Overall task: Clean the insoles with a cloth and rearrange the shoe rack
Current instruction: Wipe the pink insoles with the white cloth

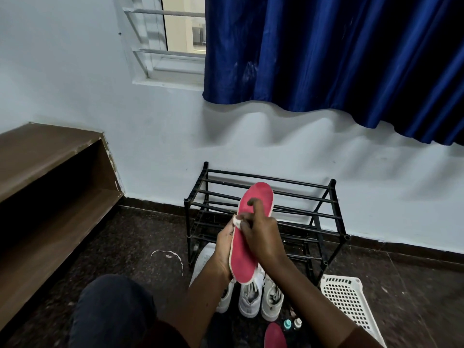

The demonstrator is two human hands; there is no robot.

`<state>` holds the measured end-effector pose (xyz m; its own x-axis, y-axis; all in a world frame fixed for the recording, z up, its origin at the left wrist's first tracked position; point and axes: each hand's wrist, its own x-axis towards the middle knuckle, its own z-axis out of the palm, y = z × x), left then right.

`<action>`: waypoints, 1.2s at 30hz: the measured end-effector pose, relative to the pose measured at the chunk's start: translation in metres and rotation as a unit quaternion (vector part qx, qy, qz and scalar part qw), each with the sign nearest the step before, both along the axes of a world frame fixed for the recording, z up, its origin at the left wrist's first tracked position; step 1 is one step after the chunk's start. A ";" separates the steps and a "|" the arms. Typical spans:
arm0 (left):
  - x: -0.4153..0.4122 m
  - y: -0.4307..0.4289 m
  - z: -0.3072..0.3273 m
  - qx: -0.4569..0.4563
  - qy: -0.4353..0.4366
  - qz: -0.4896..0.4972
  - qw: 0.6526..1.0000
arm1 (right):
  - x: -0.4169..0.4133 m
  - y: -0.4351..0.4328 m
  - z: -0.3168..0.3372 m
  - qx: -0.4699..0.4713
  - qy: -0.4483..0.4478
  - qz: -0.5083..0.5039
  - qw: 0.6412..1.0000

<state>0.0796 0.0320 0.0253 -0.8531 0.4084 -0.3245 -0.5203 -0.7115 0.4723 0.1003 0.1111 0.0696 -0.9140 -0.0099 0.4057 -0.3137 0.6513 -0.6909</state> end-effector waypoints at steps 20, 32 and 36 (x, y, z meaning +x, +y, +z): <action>-0.002 -0.002 0.003 0.000 0.010 0.009 1.000 | -0.007 -0.013 0.007 -0.004 0.009 -0.020 1.000; -0.021 -0.017 -0.020 -0.022 0.023 0.013 0.999 | 0.024 -0.012 -0.008 -0.025 -0.057 0.002 0.998; -0.021 -0.015 -0.027 -0.036 0.021 -0.013 0.999 | 0.032 -0.009 -0.012 -0.033 -0.081 -0.001 0.996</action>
<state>0.0585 0.0175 -0.0018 -0.8555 0.4084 -0.3182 -0.5176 -0.6613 0.5429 0.1323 0.1017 0.0577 -0.9674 0.0139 0.2529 -0.1935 0.6039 -0.7732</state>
